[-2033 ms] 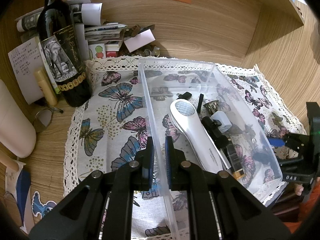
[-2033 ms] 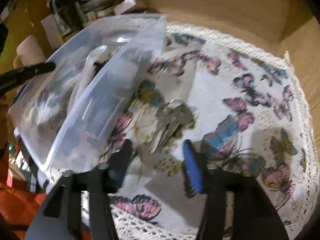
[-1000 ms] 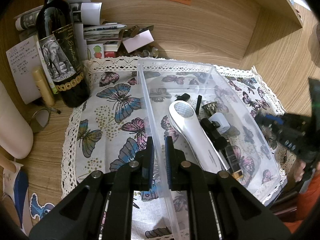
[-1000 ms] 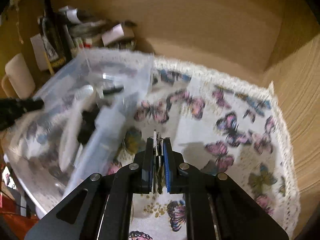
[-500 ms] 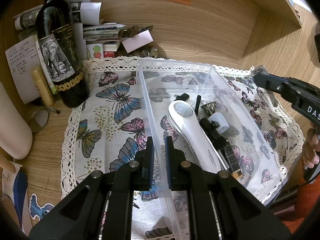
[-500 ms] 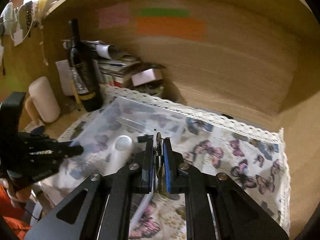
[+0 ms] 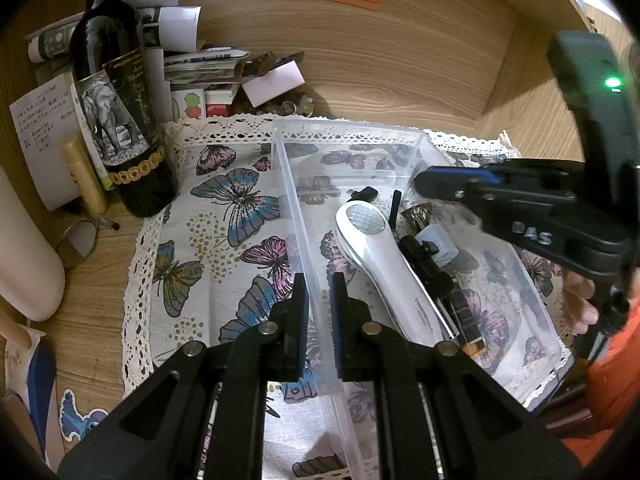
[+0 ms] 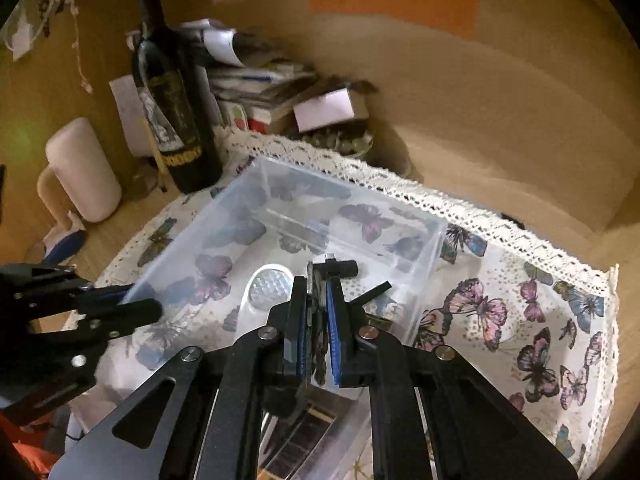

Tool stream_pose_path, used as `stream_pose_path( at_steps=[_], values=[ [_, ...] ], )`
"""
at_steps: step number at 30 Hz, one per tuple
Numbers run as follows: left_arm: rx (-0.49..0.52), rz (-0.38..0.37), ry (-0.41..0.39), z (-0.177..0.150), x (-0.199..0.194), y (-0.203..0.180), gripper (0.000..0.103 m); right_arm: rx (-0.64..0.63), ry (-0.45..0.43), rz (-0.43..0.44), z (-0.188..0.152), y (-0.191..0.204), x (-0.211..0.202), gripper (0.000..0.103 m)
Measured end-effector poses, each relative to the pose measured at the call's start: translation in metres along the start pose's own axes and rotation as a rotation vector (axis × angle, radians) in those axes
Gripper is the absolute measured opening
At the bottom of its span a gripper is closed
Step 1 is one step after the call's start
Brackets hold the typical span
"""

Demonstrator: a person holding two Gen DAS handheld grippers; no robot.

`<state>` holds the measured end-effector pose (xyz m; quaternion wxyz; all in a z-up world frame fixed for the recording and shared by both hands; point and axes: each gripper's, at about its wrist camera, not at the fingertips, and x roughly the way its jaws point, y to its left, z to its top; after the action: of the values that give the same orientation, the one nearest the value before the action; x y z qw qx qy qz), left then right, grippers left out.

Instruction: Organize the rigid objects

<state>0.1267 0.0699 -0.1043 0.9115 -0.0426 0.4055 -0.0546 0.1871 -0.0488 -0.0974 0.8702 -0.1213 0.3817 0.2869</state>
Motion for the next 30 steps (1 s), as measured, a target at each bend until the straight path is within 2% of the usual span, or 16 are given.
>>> stream_pose_path(
  at_steps=[6,9,15,19,22,25,30],
  values=[
    [-0.002,-0.005,-0.001,-0.001,-0.001,0.004,0.010,-0.008,0.025,-0.028,0.001,-0.001,0.004,0.008],
    [-0.006,-0.006,-0.001,-0.002,-0.004,0.008,0.010,-0.002,0.013,-0.021,0.000,-0.001,-0.003,0.014],
    [-0.011,0.025,-0.034,-0.002,-0.018,0.011,0.010,0.012,-0.062,-0.028,-0.006,-0.001,-0.033,0.038],
    [-0.011,0.071,-0.096,0.000,-0.035,0.007,0.010,0.027,-0.134,-0.030,-0.014,-0.004,-0.063,0.055],
    [-0.001,0.076,-0.141,-0.001,-0.051,0.000,0.011,0.035,-0.188,-0.042,-0.020,-0.005,-0.083,0.069],
    [0.011,0.076,-0.183,-0.001,-0.065,-0.008,0.017,0.038,-0.251,-0.062,-0.030,-0.004,-0.107,0.082],
    [0.019,0.073,-0.264,-0.003,-0.088,-0.024,0.037,0.053,-0.322,-0.066,-0.044,-0.004,-0.133,0.094]
  ],
)
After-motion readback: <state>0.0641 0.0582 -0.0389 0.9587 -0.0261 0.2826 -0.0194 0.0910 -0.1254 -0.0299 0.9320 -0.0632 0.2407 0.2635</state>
